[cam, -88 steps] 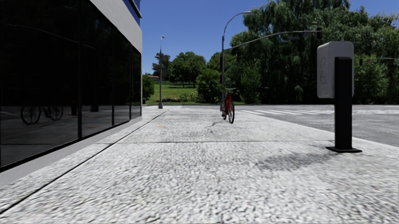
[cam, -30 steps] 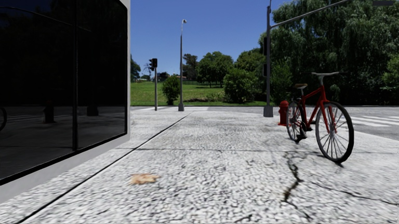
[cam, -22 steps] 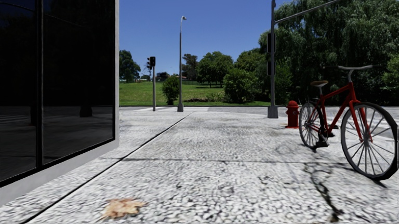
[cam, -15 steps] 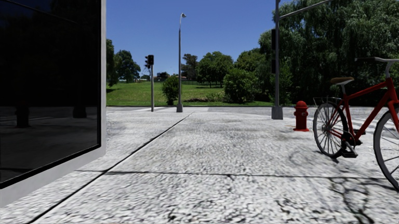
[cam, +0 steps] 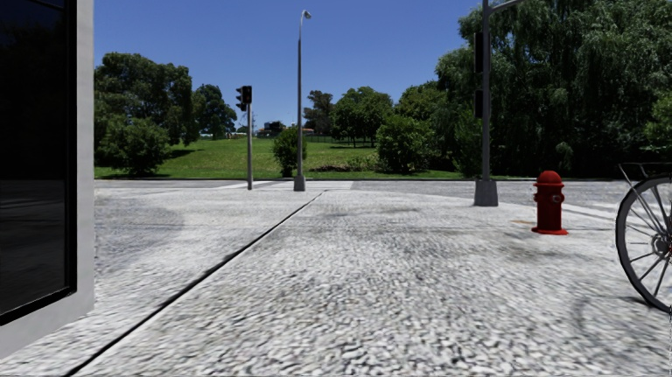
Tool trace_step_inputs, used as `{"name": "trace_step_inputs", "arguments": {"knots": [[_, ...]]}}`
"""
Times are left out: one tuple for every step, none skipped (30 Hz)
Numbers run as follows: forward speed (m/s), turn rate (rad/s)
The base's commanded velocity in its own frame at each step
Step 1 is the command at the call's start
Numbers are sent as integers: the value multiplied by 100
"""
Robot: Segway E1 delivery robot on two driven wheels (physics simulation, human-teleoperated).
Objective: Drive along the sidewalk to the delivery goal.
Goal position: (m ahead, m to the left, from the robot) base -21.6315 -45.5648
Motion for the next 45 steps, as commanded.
{"name": "trace_step_inputs", "arguments": {"knots": [[200, 0], [200, 0], [200, 0], [200, 0], [200, 0], [200, 0], [200, 0], [200, 0], [200, 0], [200, 0], [200, 0], [200, 0], [200, 0], [200, 0], [200, 0], [200, 0], [200, 0], [200, 0], [200, 0], [200, 0], [200, 0], [200, 0], [200, 0], [200, 0], [200, 0], [200, 0], [200, 0], [200, 0], [200, 0], [200, 0], [200, -19], [200, -51], [200, -78], [200, -78], [200, -91], [200, -91], [200, -92], [200, -92], [200, -92], [200, -92], [200, -92], [200, -92], [200, -92], [200, -92], [200, -92]]}}
